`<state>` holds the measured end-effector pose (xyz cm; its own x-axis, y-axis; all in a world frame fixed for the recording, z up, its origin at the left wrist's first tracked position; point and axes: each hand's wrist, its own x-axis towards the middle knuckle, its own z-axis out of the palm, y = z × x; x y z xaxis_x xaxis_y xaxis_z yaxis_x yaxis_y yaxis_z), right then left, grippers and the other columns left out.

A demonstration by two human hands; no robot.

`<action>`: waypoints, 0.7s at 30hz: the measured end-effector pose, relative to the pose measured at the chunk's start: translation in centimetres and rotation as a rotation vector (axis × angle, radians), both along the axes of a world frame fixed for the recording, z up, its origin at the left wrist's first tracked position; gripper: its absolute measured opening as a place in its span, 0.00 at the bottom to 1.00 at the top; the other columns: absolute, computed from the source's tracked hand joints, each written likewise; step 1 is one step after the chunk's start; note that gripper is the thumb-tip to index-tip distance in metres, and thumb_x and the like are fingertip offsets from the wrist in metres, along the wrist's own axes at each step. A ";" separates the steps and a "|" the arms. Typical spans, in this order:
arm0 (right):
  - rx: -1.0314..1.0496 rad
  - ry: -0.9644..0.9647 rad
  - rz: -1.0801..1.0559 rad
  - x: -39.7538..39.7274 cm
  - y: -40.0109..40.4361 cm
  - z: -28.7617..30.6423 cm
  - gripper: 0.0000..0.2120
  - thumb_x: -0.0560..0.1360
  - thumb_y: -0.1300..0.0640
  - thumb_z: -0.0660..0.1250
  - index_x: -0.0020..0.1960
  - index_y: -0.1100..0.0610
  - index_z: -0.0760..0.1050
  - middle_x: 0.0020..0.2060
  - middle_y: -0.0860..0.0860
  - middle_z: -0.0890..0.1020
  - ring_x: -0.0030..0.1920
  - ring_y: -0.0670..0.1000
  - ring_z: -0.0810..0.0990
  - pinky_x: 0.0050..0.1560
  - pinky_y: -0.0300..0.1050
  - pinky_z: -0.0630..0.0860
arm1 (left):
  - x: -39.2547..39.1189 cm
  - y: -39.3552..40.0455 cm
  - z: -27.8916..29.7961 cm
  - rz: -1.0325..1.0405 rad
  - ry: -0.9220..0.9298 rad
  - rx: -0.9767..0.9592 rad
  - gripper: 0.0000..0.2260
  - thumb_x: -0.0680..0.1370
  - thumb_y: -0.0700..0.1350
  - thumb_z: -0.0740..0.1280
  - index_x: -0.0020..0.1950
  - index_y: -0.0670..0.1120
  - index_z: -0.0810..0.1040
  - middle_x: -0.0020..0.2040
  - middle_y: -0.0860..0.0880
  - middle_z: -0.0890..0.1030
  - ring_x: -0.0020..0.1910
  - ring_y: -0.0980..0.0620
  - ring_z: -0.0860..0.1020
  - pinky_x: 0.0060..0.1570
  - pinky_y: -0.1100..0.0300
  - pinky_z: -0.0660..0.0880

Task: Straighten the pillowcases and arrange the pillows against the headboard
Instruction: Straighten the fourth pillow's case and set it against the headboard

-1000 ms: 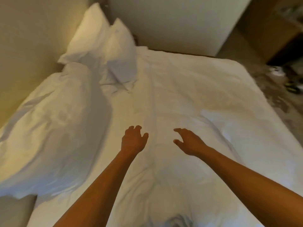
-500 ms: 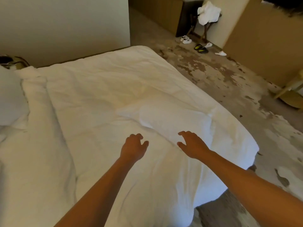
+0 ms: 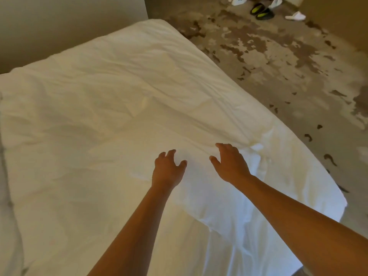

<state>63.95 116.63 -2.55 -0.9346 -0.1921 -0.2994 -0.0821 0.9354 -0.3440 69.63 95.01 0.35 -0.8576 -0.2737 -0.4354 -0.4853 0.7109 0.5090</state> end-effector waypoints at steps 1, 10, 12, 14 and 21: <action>-0.001 0.008 0.001 -1.6 0.3 -1.3 0.30 0.84 0.41 0.60 0.81 0.54 0.63 0.77 0.56 0.70 0.76 0.59 0.69 0.72 0.54 0.71 | -1.5 1.1 -1.3 -0.003 -0.005 -0.020 0.30 0.80 0.59 0.64 0.81 0.53 0.62 0.82 0.44 0.58 0.82 0.44 0.53 0.73 0.42 0.63; -0.059 -0.014 -0.085 -13.5 1.2 -12.3 0.37 0.80 0.31 0.55 0.80 0.54 0.65 0.76 0.56 0.72 0.75 0.60 0.70 0.75 0.57 0.68 | -5.8 1.8 -13.2 -0.073 -0.102 -0.321 0.41 0.75 0.74 0.54 0.82 0.57 0.48 0.83 0.47 0.35 0.81 0.42 0.31 0.72 0.24 0.47; 0.008 -0.001 -0.063 -15.0 1.1 -14.2 0.41 0.78 0.27 0.53 0.80 0.54 0.64 0.76 0.57 0.71 0.76 0.60 0.69 0.76 0.58 0.65 | -5.4 0.4 -15.1 -0.076 -0.122 -0.316 0.42 0.73 0.75 0.53 0.82 0.57 0.48 0.83 0.48 0.35 0.81 0.43 0.32 0.72 0.24 0.50; 0.058 -0.048 -0.054 -15.5 0.7 -15.7 0.46 0.75 0.22 0.52 0.81 0.53 0.62 0.77 0.57 0.71 0.77 0.60 0.68 0.77 0.60 0.63 | -4.9 -0.8 -16.4 -0.080 -0.127 -0.307 0.42 0.72 0.76 0.53 0.81 0.58 0.49 0.83 0.50 0.35 0.81 0.45 0.33 0.72 0.25 0.51; 0.033 -0.183 -0.086 -13.9 -0.4 -16.4 0.50 0.68 0.16 0.48 0.74 0.51 0.67 0.62 0.58 0.82 0.60 0.62 0.81 0.57 0.56 0.75 | -4.3 -1.7 -16.2 -0.054 -0.181 -0.241 0.42 0.71 0.74 0.62 0.80 0.60 0.51 0.83 0.54 0.36 0.82 0.48 0.35 0.72 0.28 0.55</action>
